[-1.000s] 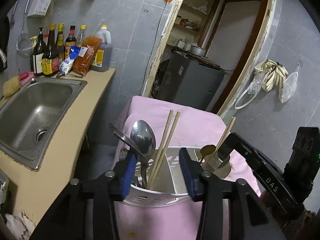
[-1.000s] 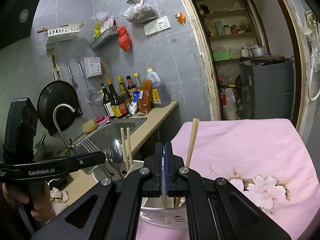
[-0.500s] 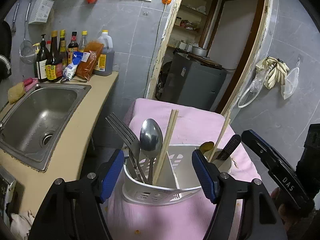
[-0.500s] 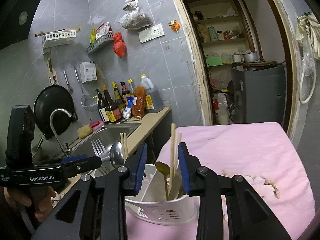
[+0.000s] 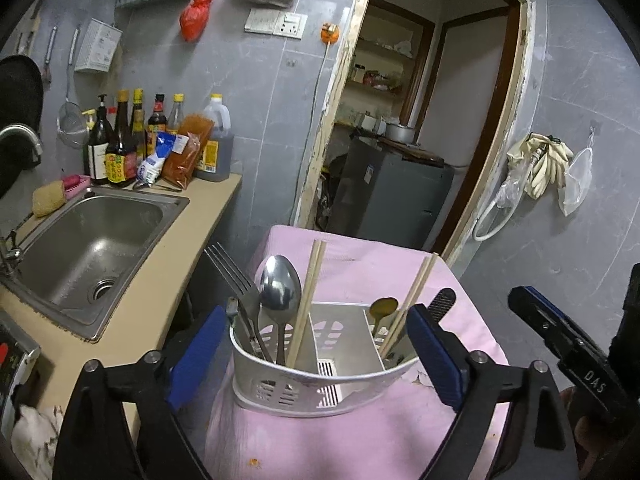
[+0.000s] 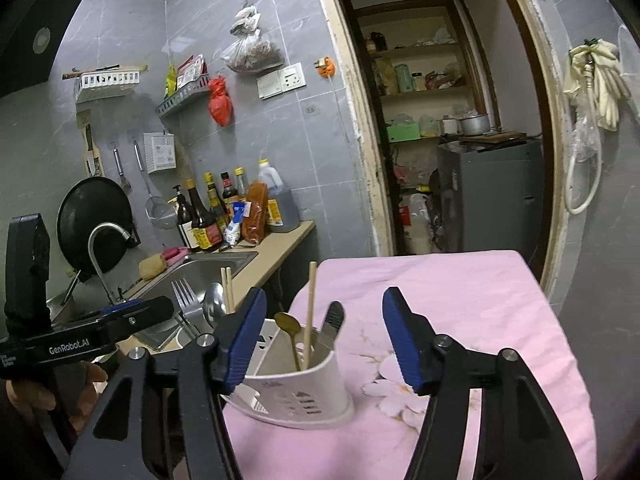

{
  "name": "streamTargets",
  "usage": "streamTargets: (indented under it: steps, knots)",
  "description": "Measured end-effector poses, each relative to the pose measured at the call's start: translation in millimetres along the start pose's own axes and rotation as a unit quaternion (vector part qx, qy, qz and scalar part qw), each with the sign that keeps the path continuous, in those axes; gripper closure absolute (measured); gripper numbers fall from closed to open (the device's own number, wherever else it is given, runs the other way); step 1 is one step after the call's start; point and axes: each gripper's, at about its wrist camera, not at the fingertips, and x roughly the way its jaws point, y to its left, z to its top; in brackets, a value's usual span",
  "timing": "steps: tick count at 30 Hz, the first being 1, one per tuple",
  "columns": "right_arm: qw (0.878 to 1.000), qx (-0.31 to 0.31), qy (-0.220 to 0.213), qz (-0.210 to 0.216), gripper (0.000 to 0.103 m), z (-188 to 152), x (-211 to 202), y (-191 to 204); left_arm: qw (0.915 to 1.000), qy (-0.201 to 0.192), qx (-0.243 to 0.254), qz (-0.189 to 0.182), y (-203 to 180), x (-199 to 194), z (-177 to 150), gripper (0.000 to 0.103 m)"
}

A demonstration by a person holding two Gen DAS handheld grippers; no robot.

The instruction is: Organize utensils

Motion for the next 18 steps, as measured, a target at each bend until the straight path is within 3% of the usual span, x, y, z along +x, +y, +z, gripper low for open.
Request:
streamTargets:
  steps: [5,10,14,18]
  knots:
    - [1.000,-0.006,-0.010,-0.020,0.031,-1,-36,-7,0.9996,-0.026,-0.004,0.006,-13,-24,-10,0.003]
    - [0.999,-0.006,-0.012,-0.039,0.009,-3,-72,-14,0.9991,-0.043,0.001,0.006,-27,-51,-20,0.001]
    - [0.999,-0.008,-0.012,-0.052,0.002,-7,-102,-20,0.9988,-0.048,0.009,0.010,-37,-70,-31,0.001]
    - [0.997,-0.014,-0.017,-0.070,0.002,-13,-131,-21,0.9985,-0.051,0.017,0.011,-44,-88,-44,0.001]
